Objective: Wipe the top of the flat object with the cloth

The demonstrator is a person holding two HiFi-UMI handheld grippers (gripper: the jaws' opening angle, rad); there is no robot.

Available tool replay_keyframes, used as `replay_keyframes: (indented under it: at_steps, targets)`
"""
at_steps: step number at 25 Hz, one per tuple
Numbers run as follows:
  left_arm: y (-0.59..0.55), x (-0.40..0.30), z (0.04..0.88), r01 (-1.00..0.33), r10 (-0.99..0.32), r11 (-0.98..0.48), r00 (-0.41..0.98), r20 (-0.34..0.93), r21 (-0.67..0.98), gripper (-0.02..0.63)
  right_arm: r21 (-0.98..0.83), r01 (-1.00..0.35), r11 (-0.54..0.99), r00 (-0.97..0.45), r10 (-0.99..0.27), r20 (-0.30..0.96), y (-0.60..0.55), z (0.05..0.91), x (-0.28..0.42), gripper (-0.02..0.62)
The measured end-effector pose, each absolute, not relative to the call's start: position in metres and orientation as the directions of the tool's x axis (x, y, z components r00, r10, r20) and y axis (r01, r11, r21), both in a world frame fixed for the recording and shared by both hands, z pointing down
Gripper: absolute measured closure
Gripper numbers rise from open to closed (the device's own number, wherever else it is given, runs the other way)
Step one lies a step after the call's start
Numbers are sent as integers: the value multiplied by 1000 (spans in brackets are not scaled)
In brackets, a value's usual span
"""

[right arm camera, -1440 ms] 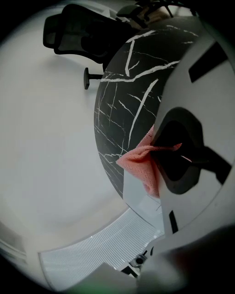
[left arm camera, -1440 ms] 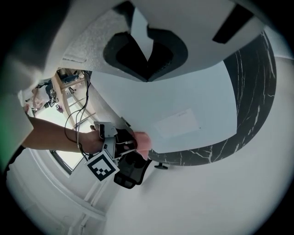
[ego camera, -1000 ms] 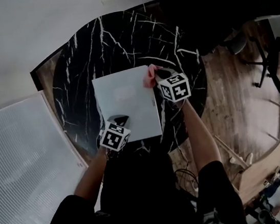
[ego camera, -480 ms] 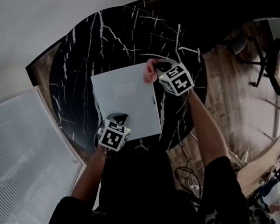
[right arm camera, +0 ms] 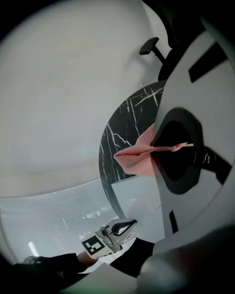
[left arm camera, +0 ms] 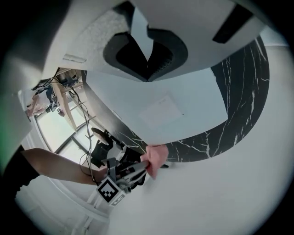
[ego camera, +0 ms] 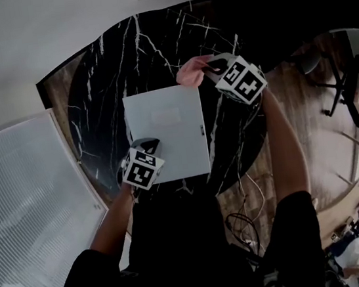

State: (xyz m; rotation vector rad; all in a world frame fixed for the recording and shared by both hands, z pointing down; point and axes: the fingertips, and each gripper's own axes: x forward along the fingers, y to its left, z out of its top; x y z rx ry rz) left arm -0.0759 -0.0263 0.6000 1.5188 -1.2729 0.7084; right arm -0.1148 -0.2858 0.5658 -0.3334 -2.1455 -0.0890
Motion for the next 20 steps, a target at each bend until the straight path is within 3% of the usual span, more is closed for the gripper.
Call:
replay_keyframes:
  at_steps: [5,12,20]
  targets:
    - [-23,-77,610,-946,-376,43,282,883,320,607,-18,285,958,-491,162,856,-277,567,-123,588]
    - [-24,-77,608,-938,-382,68,291,877,341,607,-170,377,911,-322,300,898,-239,607,-109,588]
    - [-23,-77,613,-942,-400,36,293,868,334,607,-241,448,861,-196,358,913,-228,608,-120,588]
